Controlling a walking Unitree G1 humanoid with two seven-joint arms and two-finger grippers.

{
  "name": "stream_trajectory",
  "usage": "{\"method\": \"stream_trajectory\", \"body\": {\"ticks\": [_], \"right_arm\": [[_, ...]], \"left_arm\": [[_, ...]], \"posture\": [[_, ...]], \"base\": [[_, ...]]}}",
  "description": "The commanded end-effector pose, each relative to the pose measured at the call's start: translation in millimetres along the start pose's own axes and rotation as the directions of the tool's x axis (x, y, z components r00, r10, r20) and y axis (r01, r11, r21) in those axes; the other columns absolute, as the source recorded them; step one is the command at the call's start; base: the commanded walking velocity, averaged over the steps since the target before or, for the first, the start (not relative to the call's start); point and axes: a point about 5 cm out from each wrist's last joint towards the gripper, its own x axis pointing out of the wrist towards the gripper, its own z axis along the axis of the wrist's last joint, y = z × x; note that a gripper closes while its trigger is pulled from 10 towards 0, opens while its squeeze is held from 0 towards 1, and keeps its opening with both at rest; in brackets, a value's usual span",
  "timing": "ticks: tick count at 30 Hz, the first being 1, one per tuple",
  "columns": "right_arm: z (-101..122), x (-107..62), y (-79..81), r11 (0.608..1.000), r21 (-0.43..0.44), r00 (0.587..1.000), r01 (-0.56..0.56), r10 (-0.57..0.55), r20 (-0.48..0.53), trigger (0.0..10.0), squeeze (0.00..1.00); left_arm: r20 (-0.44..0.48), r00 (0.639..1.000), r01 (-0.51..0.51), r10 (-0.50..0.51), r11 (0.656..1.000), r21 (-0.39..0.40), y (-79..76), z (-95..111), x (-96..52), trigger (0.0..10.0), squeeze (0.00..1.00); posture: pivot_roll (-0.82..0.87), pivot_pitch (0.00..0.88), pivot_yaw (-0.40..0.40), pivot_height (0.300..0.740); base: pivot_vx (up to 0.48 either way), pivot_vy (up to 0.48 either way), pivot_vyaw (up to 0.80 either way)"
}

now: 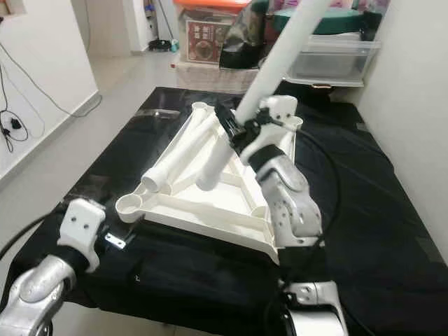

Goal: Building children table

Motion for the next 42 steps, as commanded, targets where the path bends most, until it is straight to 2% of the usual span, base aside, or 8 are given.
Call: {"method": "stream_trajectory", "body": {"ticks": [1, 9, 10, 13, 16, 17, 18, 42], "right_arm": [[2, -2.4, -0.1, 1.0, -0.006, 1.0, -0.005, 0.005, 0.001, 0.0, 0.0], [-2, -3.5, 2.9, 1.0, 0.0, 1.0, 0.002, -0.002, -0.006, 0.0, 0.0], [-5, -3.2, 5.5, 1.0, 0.009, 1.0, -0.001, 0.002, -0.011, 1.2, 0.0], [-6, -2.3, 7.7, 1.0, 0.018, 1.0, -0.007, 0.007, -0.011, 0.0, 0.0], [-6, -1.8, 9.7, 1.0, 0.025, 1.0, -0.014, 0.015, -0.011, 0.1, 0.0], [-6, -1.6, 10.2, 1.0, 0.021, 1.0, -0.018, 0.018, -0.014, 3.5, 0.0], [-6, -1.8, 10.3, 1.0, 0.014, 1.0, -0.021, 0.021, -0.019, 10.0, 0.0], [3, 0.5, 15.1, 0.983, -0.082, 0.984, -0.164, 0.157, -0.079, 10.0, 0.0]], "left_arm": [[-0.012, 1.0, 0.006, -0.006, 1.0, 0.008, -3.3, -1, 0.1, 10.0, 0.0], [-0.005, 1.0, -0.013, 0.013, 1.0, 0.007, 2.5, -1, 2.8, 10.0, 0.0], [-0.004, 1.0, -0.017, 0.017, 1.0, 0.008, 2.7, -1, 2.6, 10.0, 0.0], [-0.006, 1.0, -0.019, 0.019, 1.0, 0.01, 2.8, -1, 2.3, 10.0, 0.0], [-0.011, 1.0, -0.022, 0.022, 1.0, 0.01, 2.0, -3, 1.8, 10.0, 0.0], [-0.011, 1.0, -0.023, 0.023, 1.0, 0.007, 1.6, -3, 1.9, 10.0, 0.0], [-0.01, 1.0, -0.022, 0.022, 1.0, 0.004, 0.8, -3, 2.2, 10.0, 0.0], [-0.111, 0.979, -0.174, 0.169, 0.984, -0.043, 13.5, -27, -5.7, 10.0, 0.0]], "posture": [[0.07, 0.0, -0.047, 0.74], [0.08, 0.0, -0.044, 0.74], [0.09, 0.0, -0.044, 0.74], [0.09, 0.0, -0.046, 0.74], [0.09, 0.0, -0.045, 0.74], [0.09, 0.0, -0.045, 0.74], [0.08, 0.0, -0.044, 0.74], [0.08, 0.0, -0.059, 0.74]], "base": [[0.0, 0.0, 0.0], [0.0, -0.269, 0.0], [0.0, -0.405, 0.0], [0.0, -0.406, 0.0], [0.0, -0.419, 0.0], [0.0, -0.431, 0.0], [0.0, -0.431, 0.0], [0.0, -0.048, 0.17]]}}
